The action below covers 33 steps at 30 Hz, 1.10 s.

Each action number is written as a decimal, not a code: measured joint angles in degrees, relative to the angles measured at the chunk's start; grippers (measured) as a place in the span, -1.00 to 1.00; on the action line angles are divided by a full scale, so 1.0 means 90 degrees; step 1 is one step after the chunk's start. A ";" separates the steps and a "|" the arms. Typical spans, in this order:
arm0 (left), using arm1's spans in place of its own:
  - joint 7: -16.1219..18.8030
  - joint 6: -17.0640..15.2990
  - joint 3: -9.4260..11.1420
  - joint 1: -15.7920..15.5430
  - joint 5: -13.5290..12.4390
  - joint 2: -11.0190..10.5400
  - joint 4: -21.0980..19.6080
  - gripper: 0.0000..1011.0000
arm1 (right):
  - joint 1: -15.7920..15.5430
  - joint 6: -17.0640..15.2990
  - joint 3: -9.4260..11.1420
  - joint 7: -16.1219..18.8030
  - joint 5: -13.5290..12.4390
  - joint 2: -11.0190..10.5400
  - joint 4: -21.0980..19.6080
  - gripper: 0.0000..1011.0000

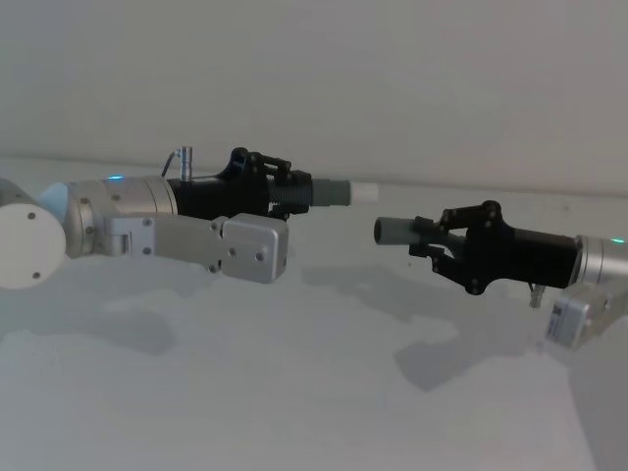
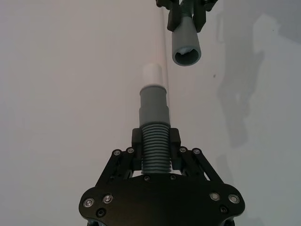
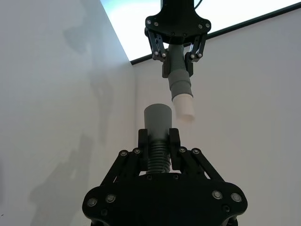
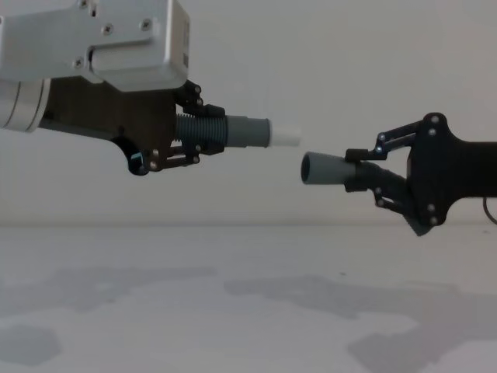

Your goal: Use both hands to pick up one end of the pipe from the table, align the ends, and insert them.

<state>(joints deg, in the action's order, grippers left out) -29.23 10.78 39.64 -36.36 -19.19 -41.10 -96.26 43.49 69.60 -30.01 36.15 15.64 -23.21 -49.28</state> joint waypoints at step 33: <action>0.0000 -0.0001 0.0000 0.0000 0.0000 0.0000 0.0000 -0.38 | 0.0312 0.0036 0.0334 -0.0209 0.0087 0.0254 0.0483 -0.54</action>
<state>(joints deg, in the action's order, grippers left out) -29.23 10.77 39.64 -36.36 -19.19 -41.10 -96.26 46.29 69.92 -27.00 34.27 16.43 -20.92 -44.93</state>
